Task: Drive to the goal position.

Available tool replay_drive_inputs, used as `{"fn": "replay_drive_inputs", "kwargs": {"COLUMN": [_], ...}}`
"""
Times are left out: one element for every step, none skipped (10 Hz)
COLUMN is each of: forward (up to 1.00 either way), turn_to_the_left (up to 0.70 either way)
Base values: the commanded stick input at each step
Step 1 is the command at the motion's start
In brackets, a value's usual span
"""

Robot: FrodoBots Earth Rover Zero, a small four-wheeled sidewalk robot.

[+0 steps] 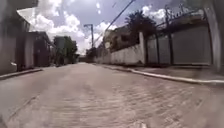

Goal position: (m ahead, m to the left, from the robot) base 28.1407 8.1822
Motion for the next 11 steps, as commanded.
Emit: {"fn": "replay_drive_inputs", "kwargs": {"forward": [1.00, 1.00, 1.00, 1.00, 1.00, 1.00, 1.00, 1.00, 1.00, 1.00, 1.00], "turn_to_the_left": [0.00, 0.00, 0.00, 0.00, 0.00, 0.00, 0.00, 0.00, 0.01, 0.03, 0.04]}}
